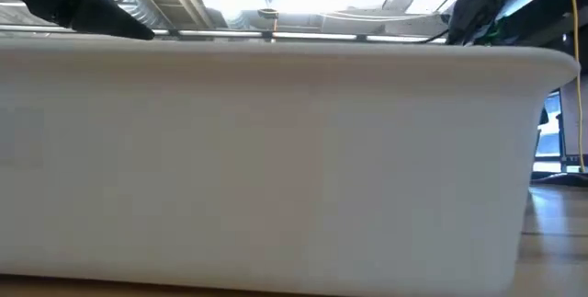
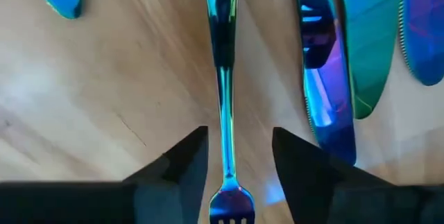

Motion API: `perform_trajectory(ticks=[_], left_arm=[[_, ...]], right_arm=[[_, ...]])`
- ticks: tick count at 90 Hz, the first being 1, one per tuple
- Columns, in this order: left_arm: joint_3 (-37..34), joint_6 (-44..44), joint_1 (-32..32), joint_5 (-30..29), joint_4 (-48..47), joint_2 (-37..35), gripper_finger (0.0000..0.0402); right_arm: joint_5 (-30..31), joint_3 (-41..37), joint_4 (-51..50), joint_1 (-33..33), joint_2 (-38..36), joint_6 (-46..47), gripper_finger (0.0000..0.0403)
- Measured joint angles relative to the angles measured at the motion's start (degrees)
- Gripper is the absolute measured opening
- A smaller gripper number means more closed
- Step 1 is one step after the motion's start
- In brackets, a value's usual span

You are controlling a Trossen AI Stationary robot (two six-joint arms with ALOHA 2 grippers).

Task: Sort silverware
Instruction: Put the blue fork into the white silverware tray

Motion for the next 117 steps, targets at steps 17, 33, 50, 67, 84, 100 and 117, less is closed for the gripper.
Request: perform_trajectory(ticks=[17,33,50,67,84,100,117], left_arm=[[0.0,-0.2,0.0,0.0,0.0,0.0,0.0119],[0.0,-0.3,0.0,0.0,0.0,0.0,0.0119],[0.0,-0.4,0.0,0.0,0.0,0.0,0.0119],[0.0,-0.7,0.0,0.0,-0.1,0.0,0.0119],[0.0,-1.9,0.0,0.0,-1.4,0.0,0.0119],[0.0,-2.4,0.0,0.0,-1.5,0.0,0.0119],[0.0,-2.6,0.0,0.0,-1.4,0.0,0.0119]], right_arm=[[0.1,0.7,-0.5,0.0,5.9,-0.9,0.0132],[0.0,1.6,-1.6,0.1,6.6,-1.1,0.0093],[3.3,5.5,0.7,0.0,4.7,-1.6,0.0029],[3.4,10.8,0.0,1.2,1.6,1.4,0.0005],[5.0,17.8,0.7,5.1,-4.5,2.8,0.0001],[7.0,21.7,2.6,8.0,-8.7,4.6,0.0001],[9.1,19.4,3.6,7.8,-7.7,5.1,0.0014]])
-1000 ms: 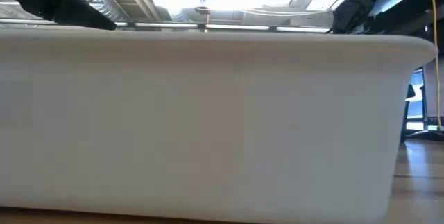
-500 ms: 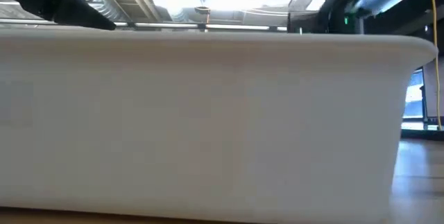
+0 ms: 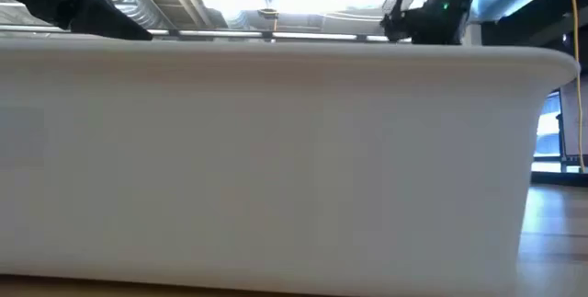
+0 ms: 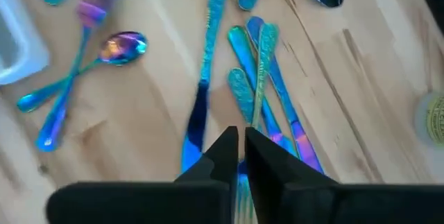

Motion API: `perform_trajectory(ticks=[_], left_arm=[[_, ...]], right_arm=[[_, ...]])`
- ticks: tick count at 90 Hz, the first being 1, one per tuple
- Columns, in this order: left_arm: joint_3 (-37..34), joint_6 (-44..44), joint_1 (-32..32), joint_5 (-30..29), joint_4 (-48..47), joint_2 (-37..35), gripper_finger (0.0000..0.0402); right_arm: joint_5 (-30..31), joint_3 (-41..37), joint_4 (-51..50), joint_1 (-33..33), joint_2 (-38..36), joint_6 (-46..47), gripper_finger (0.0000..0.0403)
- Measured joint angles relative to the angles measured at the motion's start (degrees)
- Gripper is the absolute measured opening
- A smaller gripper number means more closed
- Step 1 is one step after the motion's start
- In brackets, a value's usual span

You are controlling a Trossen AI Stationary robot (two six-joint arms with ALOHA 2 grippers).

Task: Sort silverware
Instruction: Put the blue fork into the white silverware tray

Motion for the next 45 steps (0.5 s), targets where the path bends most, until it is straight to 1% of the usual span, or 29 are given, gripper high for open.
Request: perform_trajectory(ticks=[8,24,37,45], left_arm=[[0.0,0.3,0.0,0.0,0.1,0.0,0.0119],[0.0,0.5,0.0,0.0,0.1,0.0,0.0119],[0.0,0.5,0.0,0.0,0.1,0.0,0.0119],[0.0,0.4,0.0,0.0,0.1,0.0,0.0119]], right_arm=[[2.2,-2.0,0.7,-0.5,2.2,-0.2,0.0029],[3.8,-6.4,5.7,-3.2,8.4,-0.3,0.0075],[3.7,-7.8,8.7,-5.8,12.5,-0.3,0.0105],[2.1,-8.1,11.0,-6.9,14.1,-0.4,0.0114]])
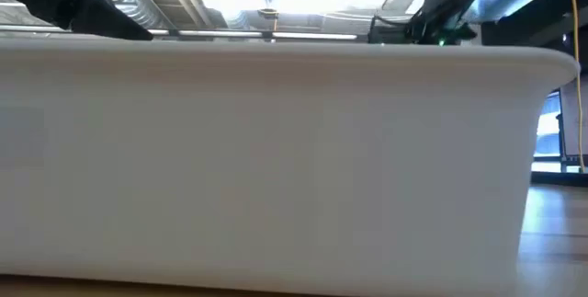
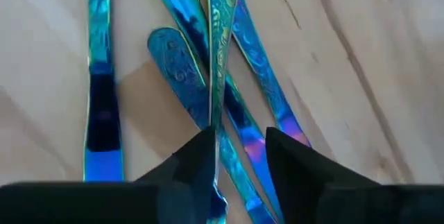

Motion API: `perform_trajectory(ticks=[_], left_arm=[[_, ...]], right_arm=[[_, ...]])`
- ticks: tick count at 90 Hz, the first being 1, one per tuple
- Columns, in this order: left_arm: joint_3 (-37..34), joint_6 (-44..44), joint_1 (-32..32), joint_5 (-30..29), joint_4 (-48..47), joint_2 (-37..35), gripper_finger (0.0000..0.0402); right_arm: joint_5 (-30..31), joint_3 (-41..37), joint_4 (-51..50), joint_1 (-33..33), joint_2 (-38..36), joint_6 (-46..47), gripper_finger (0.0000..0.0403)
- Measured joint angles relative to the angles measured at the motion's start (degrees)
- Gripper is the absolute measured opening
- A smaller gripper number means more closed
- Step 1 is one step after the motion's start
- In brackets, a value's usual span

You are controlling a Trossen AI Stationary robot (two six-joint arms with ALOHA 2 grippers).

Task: Sort silverware
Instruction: Put the blue fork into the white silverware tray

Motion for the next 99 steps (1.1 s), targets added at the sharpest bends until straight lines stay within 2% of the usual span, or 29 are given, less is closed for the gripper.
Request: perform_trajectory(ticks=[18,38,64,84,99], left_arm=[[0.0,-0.8,0.0,0.1,-0.5,0.0,0.0119],[0.0,-1.2,0.0,0.2,-1.0,0.0,0.0119],[0.0,-1.9,0.0,0.3,-1.3,0.0,0.0119],[0.0,-1.8,0.0,0.3,-1.3,0.0,0.0119],[0.0,-1.8,0.0,0.3,-1.4,0.0,0.0119]], right_arm=[[-1.3,0.1,2.3,-0.1,3.9,-1.3,0.0111],[-0.8,0.2,2.5,-0.2,4.8,-1.7,0.0104],[-0.5,0.1,3.0,-0.1,4.7,-1.8,0.0008],[-0.3,0.0,3.3,0.1,4.0,-0.2,0.001],[-1.2,-0.3,3.8,1.1,0.3,1.4,0.0004]])
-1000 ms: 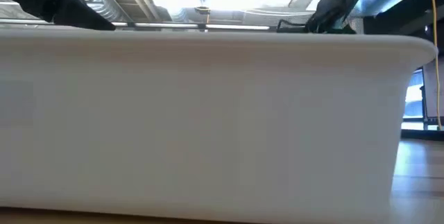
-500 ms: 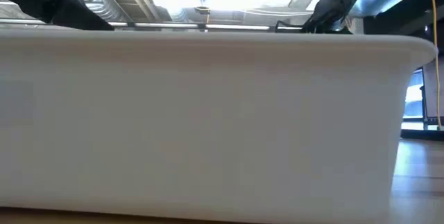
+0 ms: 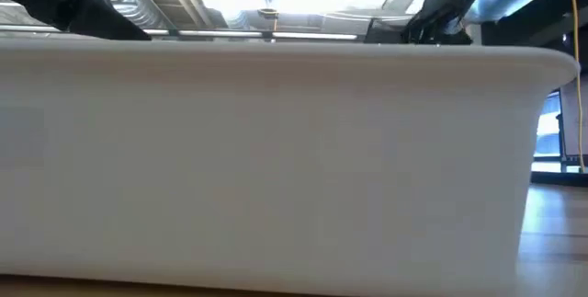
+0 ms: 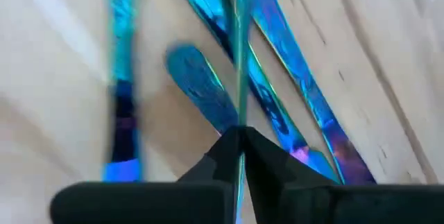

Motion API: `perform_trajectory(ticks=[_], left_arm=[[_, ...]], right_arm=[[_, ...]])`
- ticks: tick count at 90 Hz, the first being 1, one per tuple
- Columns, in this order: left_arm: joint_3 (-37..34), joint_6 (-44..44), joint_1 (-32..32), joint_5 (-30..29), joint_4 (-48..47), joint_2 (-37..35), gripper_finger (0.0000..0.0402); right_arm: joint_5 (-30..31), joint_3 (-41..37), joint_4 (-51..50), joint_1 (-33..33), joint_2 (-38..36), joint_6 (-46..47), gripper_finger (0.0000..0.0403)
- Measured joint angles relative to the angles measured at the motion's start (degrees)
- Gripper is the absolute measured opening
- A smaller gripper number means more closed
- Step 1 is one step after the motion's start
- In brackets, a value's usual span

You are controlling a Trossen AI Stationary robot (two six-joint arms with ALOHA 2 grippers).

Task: Sort silverware
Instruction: Put the blue fork into the white silverware tray

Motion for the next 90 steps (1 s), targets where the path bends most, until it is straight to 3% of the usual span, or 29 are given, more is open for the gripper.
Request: perform_trajectory(ticks=[27,58,90], left_arm=[[0.0,-0.1,0.0,0.0,0.0,0.0,0.0119],[0.0,-0.4,0.0,0.0,0.0,0.0,0.0119],[0.0,-0.5,0.0,0.0,-0.1,0.0,0.0119]], right_arm=[[0.5,0.2,2.3,3.9,-7.6,4.7,0.0],[-1.9,0.2,0.8,4.7,-5.3,4.3,0.0005],[-3.0,0.2,1.0,4.8,-1.2,6.4,0.0104]])
